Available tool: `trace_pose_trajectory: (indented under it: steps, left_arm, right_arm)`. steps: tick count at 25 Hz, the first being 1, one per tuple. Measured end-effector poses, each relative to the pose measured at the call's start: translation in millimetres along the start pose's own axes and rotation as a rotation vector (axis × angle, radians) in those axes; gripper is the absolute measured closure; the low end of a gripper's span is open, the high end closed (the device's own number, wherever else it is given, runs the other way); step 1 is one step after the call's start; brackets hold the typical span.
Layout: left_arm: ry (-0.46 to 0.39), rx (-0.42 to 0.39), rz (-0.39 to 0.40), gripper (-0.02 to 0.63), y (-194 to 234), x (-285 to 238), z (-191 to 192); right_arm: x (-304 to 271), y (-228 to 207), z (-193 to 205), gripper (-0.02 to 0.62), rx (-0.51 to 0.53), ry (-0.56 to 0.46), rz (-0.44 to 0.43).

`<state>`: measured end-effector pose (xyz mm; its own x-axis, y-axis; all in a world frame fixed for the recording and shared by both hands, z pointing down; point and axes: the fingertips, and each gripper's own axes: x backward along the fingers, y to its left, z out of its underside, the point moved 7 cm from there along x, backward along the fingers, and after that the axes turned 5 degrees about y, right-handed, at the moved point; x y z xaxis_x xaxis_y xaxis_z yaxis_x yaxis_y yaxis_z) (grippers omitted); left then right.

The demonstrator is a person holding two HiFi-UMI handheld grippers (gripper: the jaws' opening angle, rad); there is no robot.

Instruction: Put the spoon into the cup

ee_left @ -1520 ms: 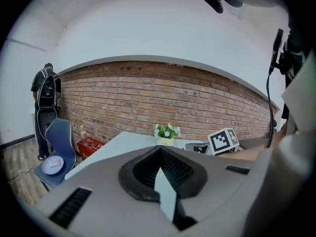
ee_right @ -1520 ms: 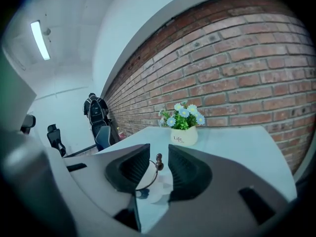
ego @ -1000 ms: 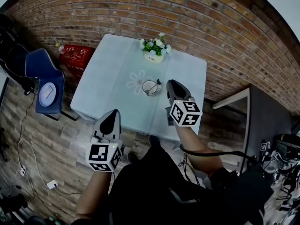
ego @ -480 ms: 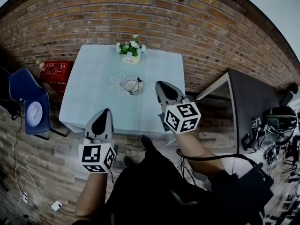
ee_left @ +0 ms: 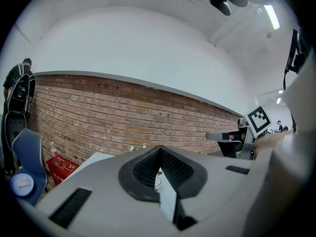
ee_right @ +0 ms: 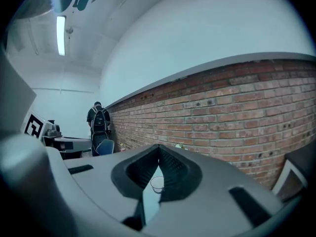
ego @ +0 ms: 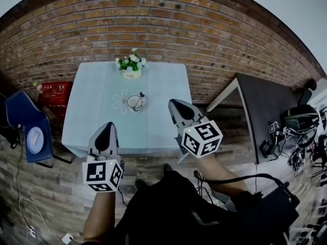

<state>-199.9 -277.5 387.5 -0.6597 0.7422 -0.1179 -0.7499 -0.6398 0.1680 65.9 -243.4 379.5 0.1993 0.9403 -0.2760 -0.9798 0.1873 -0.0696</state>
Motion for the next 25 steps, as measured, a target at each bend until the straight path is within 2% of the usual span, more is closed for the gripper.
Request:
trace_pose_trajectory:
  steps: [11, 25]
  left_arm:
    - [-0.032, -0.04, -0.048, 0.597, -33.0, -14.6, -26.3]
    - [-0.033, -0.035, -0.102, 0.597, -61.8, -25.7, -27.2]
  right_arm:
    - [31.1, -32.6, -26.8, 0.577, 0.032, -0.038, -0.018]
    - [37.3, -57.7, -33.1, 0.577, 0.04, -0.064, -0.081]
